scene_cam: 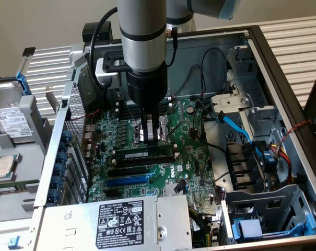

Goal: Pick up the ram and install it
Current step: 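Insert the ram into the slot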

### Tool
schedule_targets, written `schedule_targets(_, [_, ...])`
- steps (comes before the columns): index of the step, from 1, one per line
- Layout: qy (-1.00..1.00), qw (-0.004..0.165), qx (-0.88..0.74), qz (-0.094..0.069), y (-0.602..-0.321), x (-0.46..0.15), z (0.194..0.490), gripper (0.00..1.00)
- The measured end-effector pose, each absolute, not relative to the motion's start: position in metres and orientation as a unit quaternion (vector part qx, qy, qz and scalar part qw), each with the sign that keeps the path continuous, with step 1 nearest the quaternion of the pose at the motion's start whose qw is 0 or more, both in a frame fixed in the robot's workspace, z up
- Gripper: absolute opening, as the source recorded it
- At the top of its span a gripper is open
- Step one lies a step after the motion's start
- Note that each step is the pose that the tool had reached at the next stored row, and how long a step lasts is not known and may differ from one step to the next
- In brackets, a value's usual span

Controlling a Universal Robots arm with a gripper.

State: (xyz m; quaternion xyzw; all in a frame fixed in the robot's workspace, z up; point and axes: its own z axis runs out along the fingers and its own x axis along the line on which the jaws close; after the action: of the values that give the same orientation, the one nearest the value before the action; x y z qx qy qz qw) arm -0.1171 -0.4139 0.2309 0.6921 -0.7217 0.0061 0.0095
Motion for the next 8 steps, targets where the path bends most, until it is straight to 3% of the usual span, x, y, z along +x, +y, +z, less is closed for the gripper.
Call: schedule_targets(8, [-0.722, 0.01, 0.692, 0.006, -0.4138, -0.1171, 0.231, 0.12])
